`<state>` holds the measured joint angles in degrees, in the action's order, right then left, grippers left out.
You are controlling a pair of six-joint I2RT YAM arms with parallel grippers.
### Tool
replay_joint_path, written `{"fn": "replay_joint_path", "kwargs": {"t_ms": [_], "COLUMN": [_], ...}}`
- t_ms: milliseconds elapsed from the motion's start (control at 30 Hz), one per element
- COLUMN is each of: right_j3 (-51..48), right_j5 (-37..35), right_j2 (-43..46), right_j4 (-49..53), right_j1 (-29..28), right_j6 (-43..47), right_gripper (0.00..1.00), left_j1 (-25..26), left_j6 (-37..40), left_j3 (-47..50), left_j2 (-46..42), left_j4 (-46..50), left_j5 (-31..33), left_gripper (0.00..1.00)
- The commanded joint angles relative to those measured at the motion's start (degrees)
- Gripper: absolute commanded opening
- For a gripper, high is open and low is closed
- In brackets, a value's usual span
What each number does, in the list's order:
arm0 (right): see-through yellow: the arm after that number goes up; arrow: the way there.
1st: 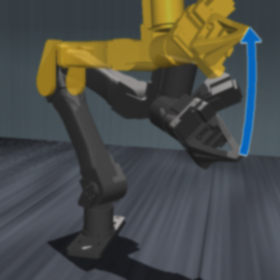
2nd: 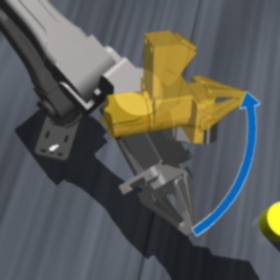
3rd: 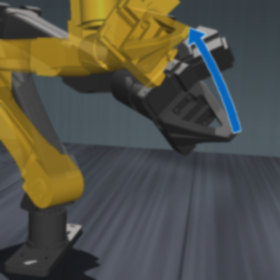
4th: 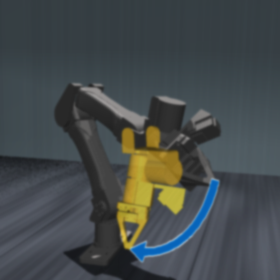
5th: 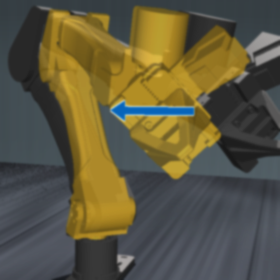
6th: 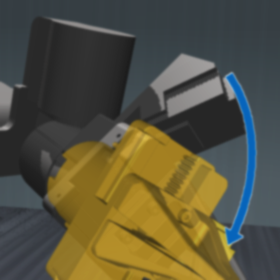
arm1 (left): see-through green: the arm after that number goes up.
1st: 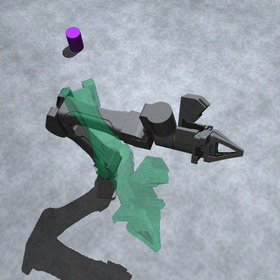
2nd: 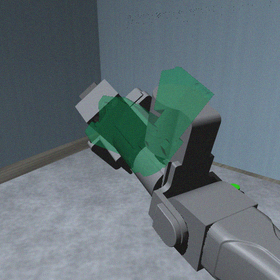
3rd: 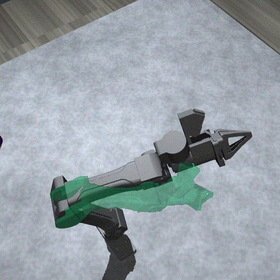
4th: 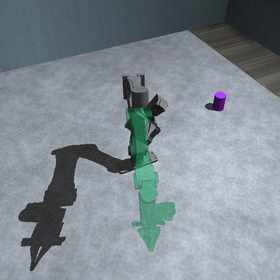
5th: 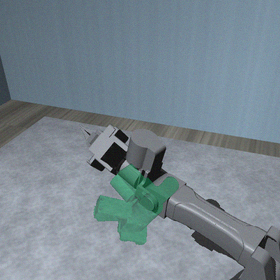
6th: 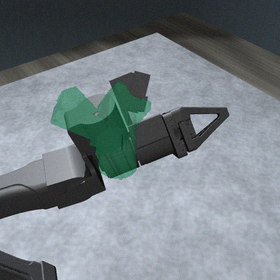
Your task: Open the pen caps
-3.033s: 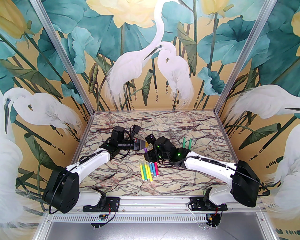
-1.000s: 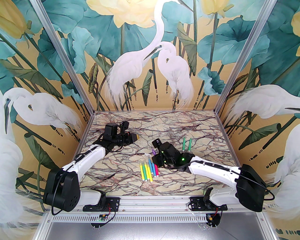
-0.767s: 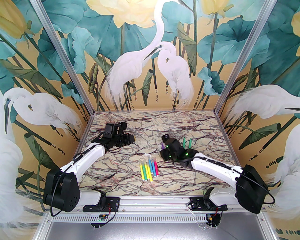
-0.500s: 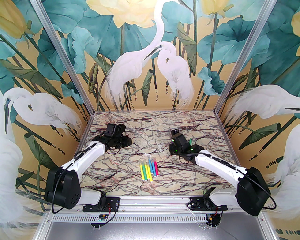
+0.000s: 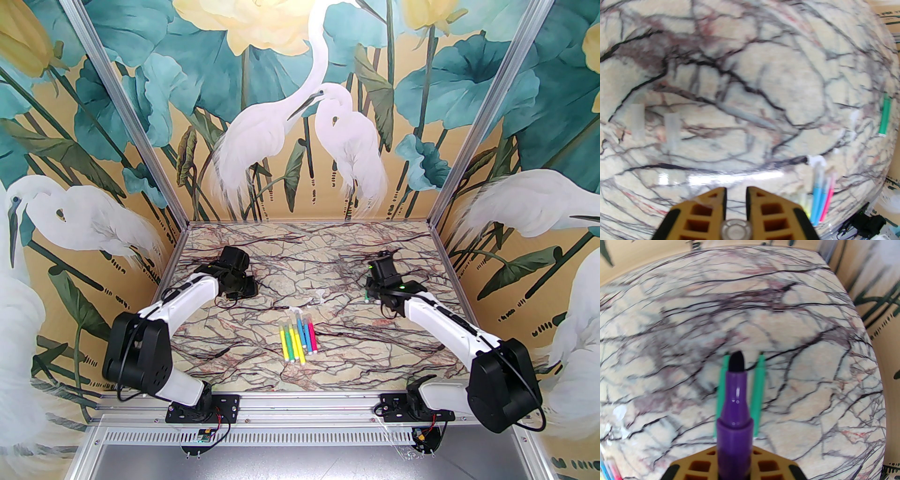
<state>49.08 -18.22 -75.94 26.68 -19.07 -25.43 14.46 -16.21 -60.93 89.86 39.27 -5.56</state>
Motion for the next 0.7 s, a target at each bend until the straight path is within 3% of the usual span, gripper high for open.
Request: {"fn": "replay_joint_path", "kwargs": {"t_ms": [0,667], "right_j3": [-1.09,4.64], "right_j5": [0.86,11.83], "right_j2": [0.0,-17.34], "right_j4": [-1.86,-2.16], "right_j1": [2.62,16.64], "right_j6": [1.12,-0.43], "right_gripper": [0.15,0.15], "left_j1": [-0.22,-0.22], "left_j6": [1.47,2.6], "left_j3": [-2.59,-7.34], "left_j2": [2.59,13.38], "left_j4": [3.17,2.22], "left_j5": [4.72,5.81], "left_gripper": [0.0,0.0]}}
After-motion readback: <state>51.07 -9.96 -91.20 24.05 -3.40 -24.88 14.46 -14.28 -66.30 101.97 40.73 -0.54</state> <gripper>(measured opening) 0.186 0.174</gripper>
